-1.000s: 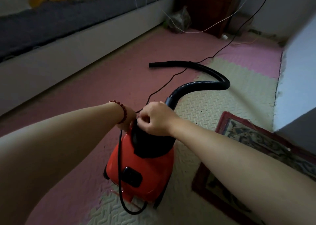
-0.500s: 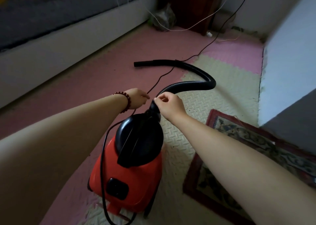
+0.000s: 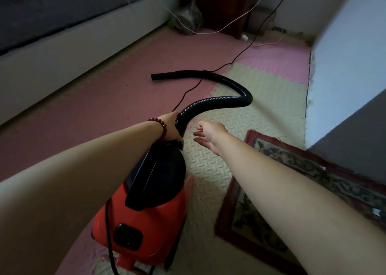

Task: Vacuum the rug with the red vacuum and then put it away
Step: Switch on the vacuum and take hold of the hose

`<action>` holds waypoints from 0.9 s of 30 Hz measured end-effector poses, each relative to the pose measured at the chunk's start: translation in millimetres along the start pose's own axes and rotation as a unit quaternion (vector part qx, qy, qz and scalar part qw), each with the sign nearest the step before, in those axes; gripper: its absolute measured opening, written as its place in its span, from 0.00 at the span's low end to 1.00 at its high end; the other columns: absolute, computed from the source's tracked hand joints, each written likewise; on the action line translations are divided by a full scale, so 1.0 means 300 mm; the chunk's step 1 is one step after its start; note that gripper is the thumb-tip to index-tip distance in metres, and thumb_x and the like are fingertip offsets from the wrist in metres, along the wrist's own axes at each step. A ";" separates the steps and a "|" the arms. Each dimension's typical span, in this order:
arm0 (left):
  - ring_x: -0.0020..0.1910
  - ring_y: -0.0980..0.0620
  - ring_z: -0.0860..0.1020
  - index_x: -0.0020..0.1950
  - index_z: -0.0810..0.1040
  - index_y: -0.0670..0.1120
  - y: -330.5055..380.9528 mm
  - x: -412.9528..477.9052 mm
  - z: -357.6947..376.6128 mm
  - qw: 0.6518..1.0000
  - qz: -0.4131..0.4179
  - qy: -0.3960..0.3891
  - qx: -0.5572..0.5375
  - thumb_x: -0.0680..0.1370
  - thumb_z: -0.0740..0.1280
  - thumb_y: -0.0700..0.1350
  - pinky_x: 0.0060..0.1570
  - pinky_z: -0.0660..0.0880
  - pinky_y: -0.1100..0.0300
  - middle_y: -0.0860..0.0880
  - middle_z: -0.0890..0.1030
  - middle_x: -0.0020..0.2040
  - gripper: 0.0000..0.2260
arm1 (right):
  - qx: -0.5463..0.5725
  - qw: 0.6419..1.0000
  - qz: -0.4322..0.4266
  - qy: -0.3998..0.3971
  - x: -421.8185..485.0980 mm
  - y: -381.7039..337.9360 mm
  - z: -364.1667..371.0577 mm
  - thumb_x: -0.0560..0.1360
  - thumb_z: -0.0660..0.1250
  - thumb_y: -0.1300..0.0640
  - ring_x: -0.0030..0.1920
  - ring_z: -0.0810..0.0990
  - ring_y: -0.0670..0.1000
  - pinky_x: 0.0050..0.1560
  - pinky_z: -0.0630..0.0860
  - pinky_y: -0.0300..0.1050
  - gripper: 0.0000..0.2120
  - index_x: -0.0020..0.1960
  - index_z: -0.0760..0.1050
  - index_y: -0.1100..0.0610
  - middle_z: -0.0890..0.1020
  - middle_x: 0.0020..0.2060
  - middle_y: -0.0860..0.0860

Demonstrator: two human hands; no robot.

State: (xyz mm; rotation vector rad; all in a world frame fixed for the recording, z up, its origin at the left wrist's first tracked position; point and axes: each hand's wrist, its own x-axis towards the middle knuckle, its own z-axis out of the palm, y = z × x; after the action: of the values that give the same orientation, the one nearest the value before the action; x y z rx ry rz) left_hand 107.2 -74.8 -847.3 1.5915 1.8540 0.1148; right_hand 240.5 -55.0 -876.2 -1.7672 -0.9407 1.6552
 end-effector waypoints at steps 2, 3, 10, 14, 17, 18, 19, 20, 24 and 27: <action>0.61 0.42 0.74 0.76 0.54 0.48 0.001 0.000 -0.006 0.999 -0.019 -0.033 0.003 0.69 0.75 0.45 0.56 0.74 0.52 0.43 0.71 0.67 0.41 | 0.008 1.000 0.000 -0.005 0.005 -0.001 -0.003 0.78 0.60 0.57 0.41 0.81 0.52 0.40 0.79 0.39 0.14 0.60 0.74 0.63 0.81 0.47 0.57; 0.61 0.42 0.74 0.76 0.52 0.49 0.002 0.000 -0.007 0.998 -0.031 -0.050 0.015 0.69 0.75 0.46 0.56 0.75 0.50 0.43 0.70 0.68 0.43 | 0.012 1.000 0.002 -0.007 0.008 -0.002 -0.002 0.78 0.60 0.57 0.41 0.81 0.52 0.39 0.79 0.38 0.14 0.60 0.74 0.63 0.81 0.47 0.57; 0.53 0.46 0.78 0.68 0.67 0.43 0.019 -0.021 0.001 0.987 -0.034 -0.041 0.153 0.70 0.73 0.52 0.53 0.77 0.54 0.43 0.77 0.59 0.31 | 0.020 1.000 0.009 -0.019 0.014 -0.006 0.055 0.76 0.65 0.57 0.42 0.83 0.50 0.30 0.78 0.35 0.13 0.58 0.76 0.63 0.83 0.45 0.55; 0.48 0.46 0.79 0.56 0.76 0.41 0.014 -0.014 -0.007 0.986 0.020 -0.030 0.161 0.74 0.67 0.47 0.47 0.77 0.56 0.44 0.80 0.51 0.14 | 0.019 1.000 0.000 -0.018 0.016 -0.006 0.105 0.75 0.66 0.58 0.45 0.83 0.50 0.29 0.76 0.36 0.13 0.58 0.77 0.61 0.83 0.49 0.54; 0.41 0.49 0.77 0.52 0.75 0.41 0.006 -0.003 -0.017 0.995 0.036 -0.027 0.094 0.76 0.63 0.42 0.35 0.73 0.61 0.46 0.78 0.43 0.08 | 0.016 1.000 -0.001 -0.019 0.017 -0.002 0.105 0.75 0.65 0.57 0.46 0.83 0.50 0.29 0.75 0.36 0.14 0.59 0.77 0.60 0.82 0.50 0.54; 0.40 0.49 0.76 0.53 0.75 0.41 0.005 -0.001 -0.018 0.996 0.042 -0.024 0.076 0.76 0.63 0.41 0.34 0.72 0.62 0.46 0.77 0.43 0.07 | 0.017 1.000 -0.002 -0.019 0.021 0.000 0.101 0.75 0.65 0.57 0.46 0.82 0.50 0.30 0.76 0.37 0.14 0.59 0.77 0.60 0.82 0.50 0.54; 0.41 0.49 0.76 0.53 0.74 0.41 0.005 0.004 -0.018 0.997 0.048 -0.021 0.061 0.76 0.63 0.41 0.36 0.73 0.61 0.45 0.78 0.44 0.07 | 0.018 1.000 -0.002 -0.017 0.025 0.002 0.096 0.75 0.66 0.56 0.46 0.82 0.51 0.31 0.76 0.37 0.15 0.59 0.76 0.61 0.82 0.50 0.54; 0.41 0.48 0.76 0.53 0.74 0.41 0.004 0.010 -0.018 0.997 0.055 -0.017 0.051 0.76 0.63 0.41 0.38 0.73 0.59 0.45 0.78 0.45 0.07 | 0.021 1.000 -0.001 -0.015 0.029 0.004 0.090 0.74 0.67 0.55 0.46 0.82 0.51 0.31 0.76 0.38 0.16 0.59 0.76 0.61 0.82 0.50 0.54; 0.43 0.48 0.76 0.57 0.73 0.40 0.019 0.054 -0.028 0.998 0.060 -0.011 0.028 0.76 0.64 0.40 0.38 0.72 0.59 0.44 0.78 0.47 0.11 | 0.026 1.000 0.000 -0.012 0.039 0.006 0.063 0.75 0.67 0.54 0.46 0.82 0.52 0.35 0.77 0.38 0.16 0.58 0.76 0.61 0.81 0.49 0.54; 0.51 0.46 0.76 0.62 0.71 0.42 0.042 0.097 -0.033 0.998 0.057 0.008 0.017 0.75 0.66 0.43 0.48 0.71 0.57 0.44 0.78 0.55 0.16 | 0.045 0.999 0.009 -0.016 0.045 0.011 0.050 0.76 0.64 0.57 0.42 0.81 0.52 0.36 0.77 0.39 0.15 0.60 0.75 0.63 0.79 0.43 0.54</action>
State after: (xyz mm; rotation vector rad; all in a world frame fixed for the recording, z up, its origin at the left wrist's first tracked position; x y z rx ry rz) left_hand 111.7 -42.0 -846.1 1.7239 1.7851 0.1479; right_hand 226.1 -47.7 -888.7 -1.6992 -0.8536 1.7153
